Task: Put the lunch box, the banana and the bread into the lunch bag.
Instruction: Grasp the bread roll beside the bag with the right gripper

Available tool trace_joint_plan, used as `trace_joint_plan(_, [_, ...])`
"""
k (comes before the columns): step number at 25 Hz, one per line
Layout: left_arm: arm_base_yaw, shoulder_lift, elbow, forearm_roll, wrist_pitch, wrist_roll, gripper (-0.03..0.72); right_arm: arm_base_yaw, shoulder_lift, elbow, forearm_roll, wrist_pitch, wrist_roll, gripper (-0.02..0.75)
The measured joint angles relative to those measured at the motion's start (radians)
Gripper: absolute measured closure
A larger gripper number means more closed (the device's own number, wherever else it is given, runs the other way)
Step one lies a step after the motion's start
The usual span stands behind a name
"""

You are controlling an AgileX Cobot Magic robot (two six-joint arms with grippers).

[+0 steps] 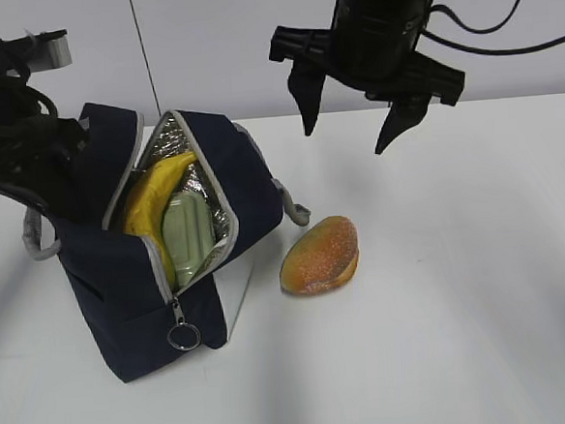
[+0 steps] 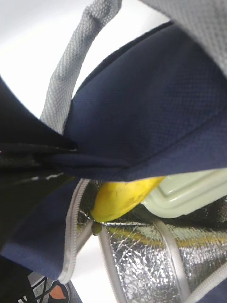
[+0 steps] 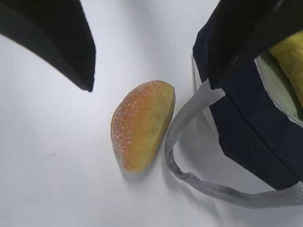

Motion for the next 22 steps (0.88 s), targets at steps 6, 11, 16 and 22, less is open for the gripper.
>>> trace_joint_plan(6, [0.0, 0.0, 0.0, 0.0, -0.002, 0.0, 0.671, 0.0, 0.076, 0.0, 0.059, -0.002, 0.036, 0.179])
trace_joint_plan(11, [0.0, 0.0, 0.0, 0.0, -0.004, 0.0, 0.671, 0.0, 0.096, 0.0, 0.042, -0.002, 0.151, 0.179])
trace_joint_plan(16, [0.0, 0.0, 0.0, 0.002, -0.004, 0.0, 0.67, 0.0, 0.12, 0.0, 0.038, -0.004, 0.166, 0.179])
trace_joint_plan(22, [0.0, 0.0, 0.0, 0.002, -0.008, 0.0, 0.669, 0.0, 0.123, 0.0, -0.015, -0.006, 0.167, 0.179])
